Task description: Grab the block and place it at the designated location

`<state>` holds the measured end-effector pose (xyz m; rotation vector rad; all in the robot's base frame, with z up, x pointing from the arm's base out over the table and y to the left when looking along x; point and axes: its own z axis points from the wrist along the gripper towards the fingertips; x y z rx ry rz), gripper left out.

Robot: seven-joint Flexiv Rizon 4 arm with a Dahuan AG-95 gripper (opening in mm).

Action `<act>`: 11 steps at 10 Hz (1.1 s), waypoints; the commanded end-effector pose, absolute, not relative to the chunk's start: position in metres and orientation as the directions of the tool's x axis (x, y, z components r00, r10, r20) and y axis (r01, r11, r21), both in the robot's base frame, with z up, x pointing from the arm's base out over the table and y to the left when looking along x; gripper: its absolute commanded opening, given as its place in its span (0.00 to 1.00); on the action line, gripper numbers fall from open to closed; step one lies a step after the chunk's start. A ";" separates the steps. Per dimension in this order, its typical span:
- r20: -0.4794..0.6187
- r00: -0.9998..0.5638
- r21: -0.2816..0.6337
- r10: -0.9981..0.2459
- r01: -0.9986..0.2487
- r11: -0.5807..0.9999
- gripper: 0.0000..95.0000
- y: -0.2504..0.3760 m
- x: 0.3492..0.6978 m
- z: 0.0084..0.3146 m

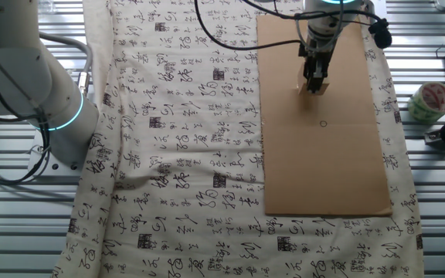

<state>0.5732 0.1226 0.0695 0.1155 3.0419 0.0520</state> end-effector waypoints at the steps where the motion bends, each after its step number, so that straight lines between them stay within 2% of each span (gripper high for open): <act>1: -0.096 -0.992 0.034 0.085 0.082 0.996 0.00 0.122 0.574 0.068; 11: -0.101 -0.993 0.034 0.063 0.060 0.998 0.00 0.116 0.572 0.068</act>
